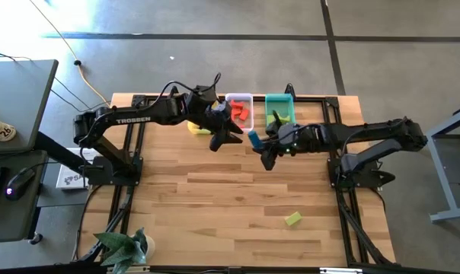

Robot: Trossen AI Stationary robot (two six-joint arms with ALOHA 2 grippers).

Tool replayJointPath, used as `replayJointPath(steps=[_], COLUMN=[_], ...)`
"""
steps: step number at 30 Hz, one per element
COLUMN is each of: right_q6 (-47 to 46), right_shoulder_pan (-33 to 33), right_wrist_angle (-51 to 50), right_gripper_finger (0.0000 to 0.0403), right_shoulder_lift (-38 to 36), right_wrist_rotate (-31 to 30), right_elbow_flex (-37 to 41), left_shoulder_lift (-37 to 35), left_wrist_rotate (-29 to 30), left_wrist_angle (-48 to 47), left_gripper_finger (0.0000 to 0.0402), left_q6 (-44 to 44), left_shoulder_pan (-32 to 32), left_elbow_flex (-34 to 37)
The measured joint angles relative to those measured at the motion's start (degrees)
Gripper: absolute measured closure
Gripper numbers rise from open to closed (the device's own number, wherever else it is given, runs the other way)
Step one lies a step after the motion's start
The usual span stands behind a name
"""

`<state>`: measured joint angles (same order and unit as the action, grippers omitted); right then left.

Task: Sort & place blocks by color
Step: Put the blue block into the yellow bin

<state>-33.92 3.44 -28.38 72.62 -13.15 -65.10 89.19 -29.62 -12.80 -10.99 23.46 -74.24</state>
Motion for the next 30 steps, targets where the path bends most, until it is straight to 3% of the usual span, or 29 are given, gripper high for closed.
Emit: replayJointPath(steps=[13,30], right_q6=[8.87,8.31], right_shoulder_pan=[-3.7,-5.0], right_wrist_angle=[6.01,11.36], right_gripper_finger=[0.0298,0.0298], right_shoulder_lift=[0.02,0.04], right_wrist_rotate=[5.17,7.07], right_elbow_flex=[-2.47,-2.47], left_shoulder_lift=[0.0,0.0], left_wrist_rotate=[-0.79,1.7], left_wrist_angle=[8.08,15.01], left_gripper_finger=[0.0192,0.0197], left_q6=[-12.69,-12.98], left_shoulder_pan=[0.0,0.0], left_elbow_flex=[0.0,0.01])
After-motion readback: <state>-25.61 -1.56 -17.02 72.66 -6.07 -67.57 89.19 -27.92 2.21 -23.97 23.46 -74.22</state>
